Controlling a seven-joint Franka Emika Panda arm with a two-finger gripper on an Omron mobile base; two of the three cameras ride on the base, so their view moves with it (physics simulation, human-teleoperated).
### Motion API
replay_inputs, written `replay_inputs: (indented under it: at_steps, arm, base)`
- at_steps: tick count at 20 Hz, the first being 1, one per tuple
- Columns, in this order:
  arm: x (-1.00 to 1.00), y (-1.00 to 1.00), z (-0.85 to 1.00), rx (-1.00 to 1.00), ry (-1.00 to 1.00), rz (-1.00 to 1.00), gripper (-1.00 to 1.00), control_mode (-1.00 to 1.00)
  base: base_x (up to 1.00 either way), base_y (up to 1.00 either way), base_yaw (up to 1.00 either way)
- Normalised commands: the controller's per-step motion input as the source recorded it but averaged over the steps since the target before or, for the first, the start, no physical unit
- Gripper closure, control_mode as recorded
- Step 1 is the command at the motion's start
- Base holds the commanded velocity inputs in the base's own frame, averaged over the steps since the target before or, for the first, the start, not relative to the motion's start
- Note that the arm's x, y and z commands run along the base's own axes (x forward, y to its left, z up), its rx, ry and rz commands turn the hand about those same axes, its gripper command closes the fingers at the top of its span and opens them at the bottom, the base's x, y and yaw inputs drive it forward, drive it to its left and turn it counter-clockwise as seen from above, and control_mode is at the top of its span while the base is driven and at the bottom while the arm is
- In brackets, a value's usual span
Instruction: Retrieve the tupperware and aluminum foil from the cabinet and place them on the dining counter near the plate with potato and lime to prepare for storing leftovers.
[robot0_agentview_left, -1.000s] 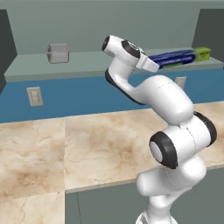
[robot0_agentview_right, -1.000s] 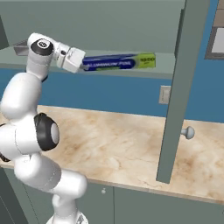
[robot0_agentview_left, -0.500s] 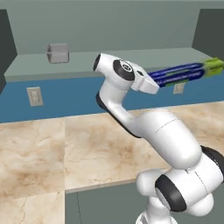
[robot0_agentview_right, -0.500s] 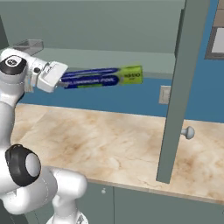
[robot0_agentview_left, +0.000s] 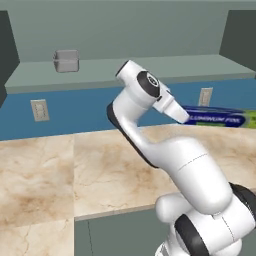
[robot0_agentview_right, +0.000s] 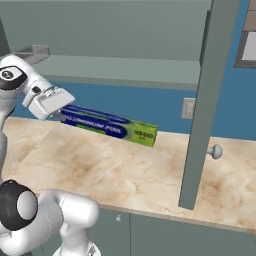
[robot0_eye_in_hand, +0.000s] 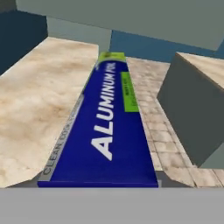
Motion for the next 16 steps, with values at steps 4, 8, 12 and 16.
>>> replay_inputs:
  at_steps: [4,8,12,16]
  arm:
    - [-0.39,0.0,-0.81,0.25,0.11,0.36,1.0,-1.0]
    - [-0.45,0.0,-0.68,0.14,0.0,0.48,1.0,-1.0]
    - [-0.58,-0.12,-0.4,0.12,-0.02,0.51,1.0,-1.0]
    - [-0.32,-0.39,-0.05,0.14,-0.02,0.46,1.0,-1.0]
  base:
    - [0.0,0.0,0.0]
    - [0.0,0.0,0.0]
    - [0.0,0.0,0.0]
    - [0.0,0.0,0.0]
